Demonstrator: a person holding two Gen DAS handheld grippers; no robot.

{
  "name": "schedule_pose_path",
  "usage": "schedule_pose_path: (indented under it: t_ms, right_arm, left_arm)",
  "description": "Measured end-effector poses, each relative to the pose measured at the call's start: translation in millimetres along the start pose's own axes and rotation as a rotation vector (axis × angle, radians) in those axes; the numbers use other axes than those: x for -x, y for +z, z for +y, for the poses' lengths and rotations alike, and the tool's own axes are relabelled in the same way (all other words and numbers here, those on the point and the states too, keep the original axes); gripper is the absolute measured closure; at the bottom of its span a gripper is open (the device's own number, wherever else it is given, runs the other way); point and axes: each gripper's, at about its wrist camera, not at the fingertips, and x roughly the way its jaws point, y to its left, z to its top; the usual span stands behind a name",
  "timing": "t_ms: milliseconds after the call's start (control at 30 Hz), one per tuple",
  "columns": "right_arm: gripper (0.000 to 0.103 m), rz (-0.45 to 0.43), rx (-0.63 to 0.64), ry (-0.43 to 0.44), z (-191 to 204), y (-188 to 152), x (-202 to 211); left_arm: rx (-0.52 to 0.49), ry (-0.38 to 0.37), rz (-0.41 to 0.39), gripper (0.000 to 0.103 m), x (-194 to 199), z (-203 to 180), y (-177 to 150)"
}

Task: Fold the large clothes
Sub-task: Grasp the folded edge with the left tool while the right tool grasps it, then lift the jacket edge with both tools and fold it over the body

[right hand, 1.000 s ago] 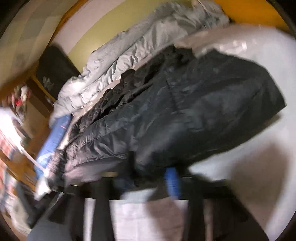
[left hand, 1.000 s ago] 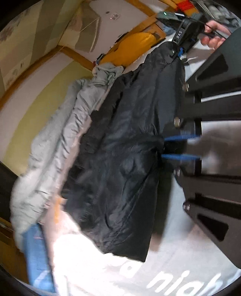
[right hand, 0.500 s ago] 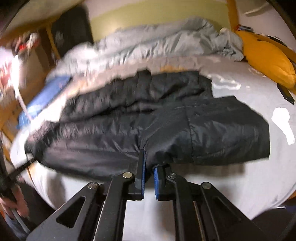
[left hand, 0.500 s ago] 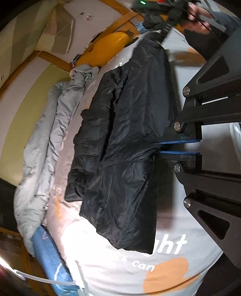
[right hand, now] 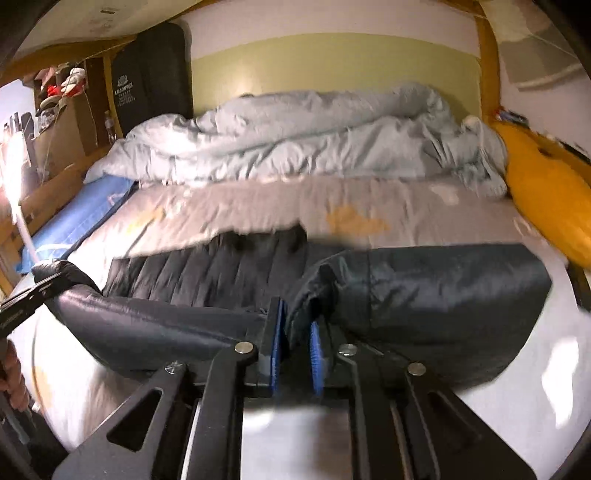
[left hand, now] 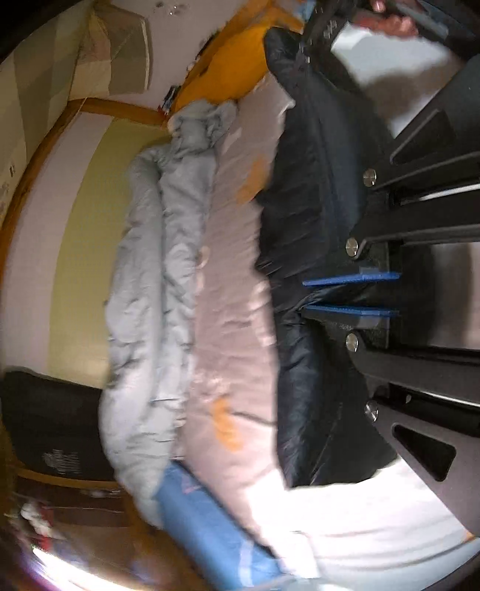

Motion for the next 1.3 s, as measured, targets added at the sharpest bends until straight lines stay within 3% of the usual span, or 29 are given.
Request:
schedule_pose_path:
  t_ms: [67, 100, 133, 200, 267, 400, 533, 600, 667, 700, 733, 767, 800, 833, 867, 900, 967, 1100, 1200, 1300]
  right_arm:
    - [0.076, 0.003, -0.033, 0.001, -12, 13, -26]
    - [0.064, 0.02, -0.054, -0.008, -18, 15, -36]
    - [0.053, 0.034, -0.069, -0.034, -25, 16, -41]
    - [0.017, -0.02, -0.065, -0.054, -38, 12, -33]
    - [0.014, -0.102, -0.058, -0.063, -54, 7, -17]
    - [0.011, -0.13, -0.125, -0.1, -92, -1, 1]
    - [0.004, -0.1, -0.168, -0.12, -125, -5, 4]
    - [0.001, -0.046, -0.174, -0.104, -135, -10, -4]
    - [0.001, 0.014, -0.141, -0.099, -141, -18, -16]
    - [0.001, 0.031, -0.126, -0.102, -142, -23, -23]
    - [0.001, 0.05, -0.116, -0.087, -143, -27, -31]
    - [0.004, 0.074, -0.104, -0.043, -143, -30, -39]
    - [0.018, 0.091, -0.096, 0.014, -142, -32, -45]
    - [0.057, 0.111, -0.083, 0.078, -139, -33, -52]
    - [0.082, 0.135, -0.055, 0.121, -133, -32, -57]
    - [0.096, 0.127, -0.023, 0.114, -127, -30, -57]
    - [0.097, 0.022, 0.025, 0.05, -115, -22, -48]
    - [0.098, -0.125, -0.003, -0.015, -105, 7, -38]
    - [0.097, -0.144, 0.046, -0.091, -95, 24, -52]
    - [0.097, -0.079, 0.053, -0.125, -97, 34, -84]
  left_arm:
    - [-0.022, 0.047, -0.003, 0.043, -16, 5, 5]
    - [-0.027, 0.054, -0.007, 0.015, -18, 9, 4]
    - [-0.03, 0.052, -0.035, 0.005, -14, 14, 2]
    - [-0.068, 0.032, -0.13, 0.0, 0, 25, -7]
    - [-0.102, 0.081, -0.134, 0.0, 3, 32, -12]
    - [-0.055, 0.113, -0.078, 0.0, -1, 58, -25]
    - [0.01, 0.095, 0.003, 0.0, -19, 84, -43]
    - [0.034, 0.039, 0.03, 0.0, -30, 94, -51]
    - [0.08, -0.023, 0.056, 0.013, -45, 105, -58]
    - [0.094, -0.069, 0.078, 0.032, -53, 109, -61]
    - [0.096, -0.097, 0.089, 0.05, -58, 110, -62]
    - [0.089, -0.113, 0.086, 0.058, -61, 110, -62]
    - [0.075, -0.11, 0.073, 0.073, -62, 110, -61]
    - [0.053, -0.114, 0.053, 0.087, -60, 109, -58]
    - [0.053, -0.128, 0.039, 0.089, -57, 109, -55]
    - [0.065, -0.143, 0.015, 0.091, -54, 110, -50]
    - [0.072, -0.149, -0.036, 0.093, -48, 110, -39]
    - [0.072, -0.097, -0.09, 0.095, -53, 104, -6]
    - [0.082, -0.054, -0.084, 0.095, -74, 97, 19]
    - [0.069, 0.011, -0.014, 0.095, -110, 90, 25]
